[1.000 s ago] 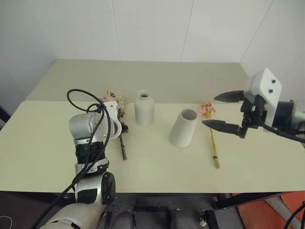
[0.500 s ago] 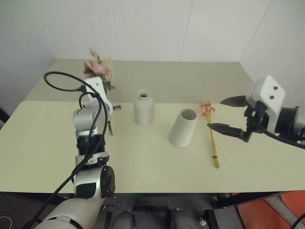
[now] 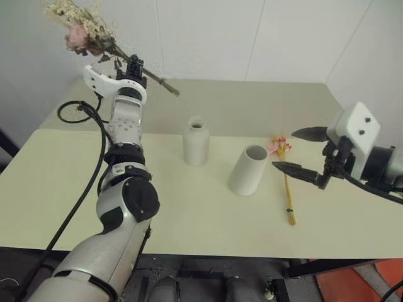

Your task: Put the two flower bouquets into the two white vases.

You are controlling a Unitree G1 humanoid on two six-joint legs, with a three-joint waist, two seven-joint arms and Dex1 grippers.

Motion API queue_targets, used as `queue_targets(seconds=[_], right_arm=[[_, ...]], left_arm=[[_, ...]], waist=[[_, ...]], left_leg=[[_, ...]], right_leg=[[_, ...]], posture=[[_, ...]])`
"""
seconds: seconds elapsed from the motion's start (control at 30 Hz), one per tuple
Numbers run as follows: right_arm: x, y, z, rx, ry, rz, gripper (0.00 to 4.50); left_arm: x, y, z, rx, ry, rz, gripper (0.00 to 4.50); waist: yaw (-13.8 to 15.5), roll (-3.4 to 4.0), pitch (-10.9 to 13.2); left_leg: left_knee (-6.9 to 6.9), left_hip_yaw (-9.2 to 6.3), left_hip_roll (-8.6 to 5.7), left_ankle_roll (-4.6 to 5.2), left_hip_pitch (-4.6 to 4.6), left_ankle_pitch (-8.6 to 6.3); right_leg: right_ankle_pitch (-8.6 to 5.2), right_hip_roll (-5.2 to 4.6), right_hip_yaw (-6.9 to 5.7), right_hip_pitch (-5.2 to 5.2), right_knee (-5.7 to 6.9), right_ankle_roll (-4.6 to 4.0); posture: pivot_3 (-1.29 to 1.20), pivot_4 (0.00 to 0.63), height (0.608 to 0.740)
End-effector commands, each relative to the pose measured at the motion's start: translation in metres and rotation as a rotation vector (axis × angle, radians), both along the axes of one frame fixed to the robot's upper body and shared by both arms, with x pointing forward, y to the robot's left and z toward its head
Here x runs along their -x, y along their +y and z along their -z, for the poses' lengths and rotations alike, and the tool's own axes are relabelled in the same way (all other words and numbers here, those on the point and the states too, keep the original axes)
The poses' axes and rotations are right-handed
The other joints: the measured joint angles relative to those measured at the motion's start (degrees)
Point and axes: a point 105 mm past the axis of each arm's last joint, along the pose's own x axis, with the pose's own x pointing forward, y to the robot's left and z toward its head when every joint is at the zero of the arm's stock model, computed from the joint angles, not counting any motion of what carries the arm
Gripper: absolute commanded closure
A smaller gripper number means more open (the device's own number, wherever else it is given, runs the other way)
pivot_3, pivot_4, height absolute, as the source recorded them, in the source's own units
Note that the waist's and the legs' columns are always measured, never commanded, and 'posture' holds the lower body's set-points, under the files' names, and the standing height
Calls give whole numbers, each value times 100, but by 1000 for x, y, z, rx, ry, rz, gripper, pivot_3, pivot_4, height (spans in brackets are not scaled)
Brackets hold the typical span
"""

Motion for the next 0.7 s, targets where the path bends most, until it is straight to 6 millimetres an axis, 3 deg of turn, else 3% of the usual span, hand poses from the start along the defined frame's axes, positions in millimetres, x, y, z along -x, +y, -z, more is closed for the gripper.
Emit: queue_targets(seconds=[0.03,0.3,0.7], right_arm=[[9,0,-12,-18,-73,27,0],[17,0,-7,-29,-80,59,0],[11,-1,-3,-9,-65,70,0]], left_arm=[[7,-23,-31,-47,-138,89,4359],[13,-57,-42,-395,-226,117,4359],[18,-62,-19,-584,-270,142,4359]], waist=[[-4,0,0],[-42,0,0],[-123,1,0]], left_leg=[[1,-1,0,0,0,0],[0,-1,0,0,4,0],[0,-1,0,1,10,0]], right_leg=[[0,1,0,0,0,0],[0,2,1,1,-1,1],[-1,2,4,3,3,1]], posture=[[0,150,740],[0,150,740],[0,150,740]])
